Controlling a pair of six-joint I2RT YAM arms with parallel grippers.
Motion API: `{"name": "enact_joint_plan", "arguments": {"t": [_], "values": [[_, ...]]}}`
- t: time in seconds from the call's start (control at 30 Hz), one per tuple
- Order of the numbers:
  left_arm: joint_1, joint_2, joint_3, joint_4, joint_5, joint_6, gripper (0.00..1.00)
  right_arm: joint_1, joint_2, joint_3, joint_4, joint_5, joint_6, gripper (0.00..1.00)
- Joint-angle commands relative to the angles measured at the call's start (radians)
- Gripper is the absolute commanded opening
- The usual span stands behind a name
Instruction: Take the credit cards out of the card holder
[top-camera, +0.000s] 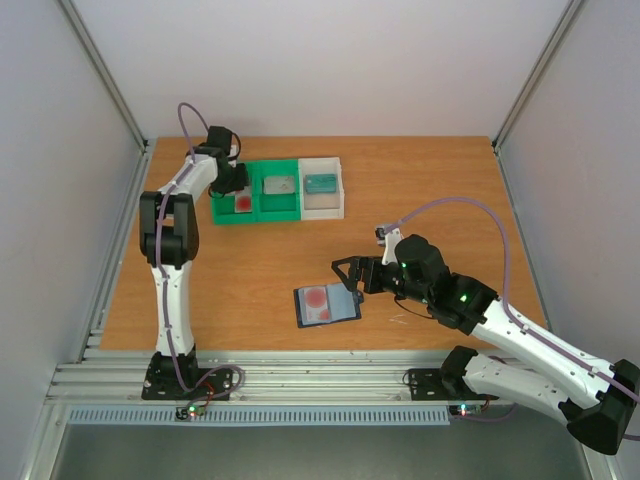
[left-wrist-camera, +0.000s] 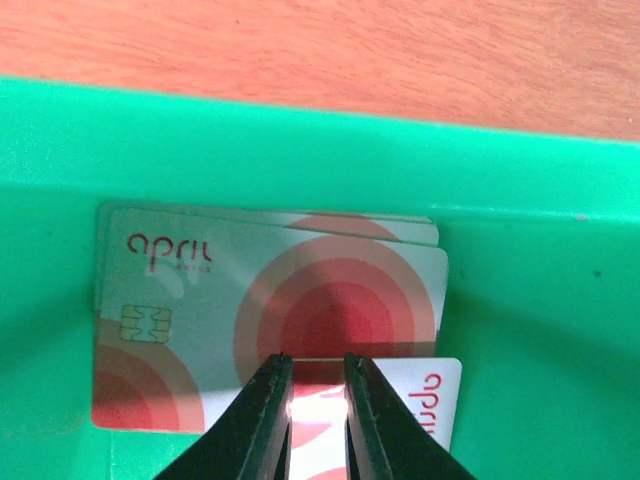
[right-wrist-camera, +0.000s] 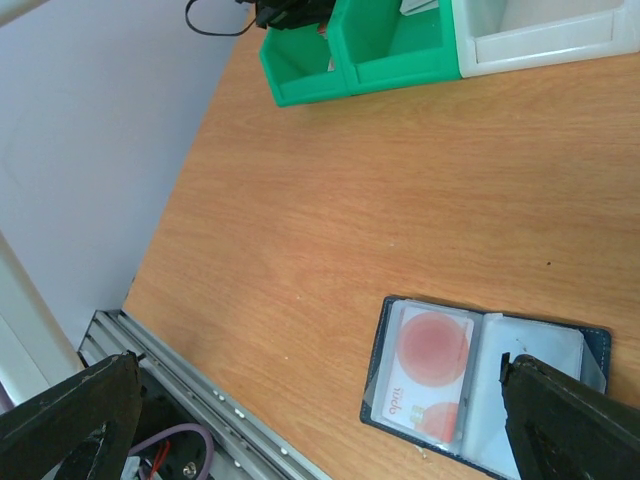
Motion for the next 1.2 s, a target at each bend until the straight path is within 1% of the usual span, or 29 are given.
{"name": "enact_joint_plan", "arguments": {"t": [0.0,0.27,0.37,0.5,0.77,0.9,1.03,1.1,1.17], "values": [[-0.001,0.039,0.049,0.011,-0.055,0.013,0.17,0.005,0.003,0.023,0.001,0.022,-0.013,0.99],[0.0,0.06,0.084,-0.01,-0.098,0.016,0.17,0.005,0.003,0.024,-0.003,0.029,-0.016,0.99],[-0.001,0.044,0.101,-0.038,-0.079,0.013,0.18,0.004,0.004,0.025,-0.003,0.028,-0.018,0.98],[-0.002,-0.018,0.082,-0.056,0.009,0.003,0.24,0.005,0.003,0.024,-0.002,0.023,-0.016,0.98],[0.0,-0.111,-0.036,-0.083,0.054,-0.012,0.36,0.005,-0.027,0.017,-0.012,0.015,-0.012,0.99],[0.005,-0.117,-0.087,-0.078,0.09,-0.013,0.4,0.005,-0.043,0.017,-0.02,0.015,-0.012,0.99],[0.017,-0.108,-0.122,-0.042,0.12,-0.006,0.41,0.004,-0.054,0.016,-0.027,0.017,-0.011,0.98],[0.018,-0.105,-0.129,-0.023,0.116,0.0,0.41,0.004,-0.057,0.015,-0.029,0.021,-0.012,0.98],[0.017,-0.095,-0.127,-0.007,0.112,0.008,0.45,0.005,-0.056,0.015,-0.028,0.023,-0.013,0.99]]}}
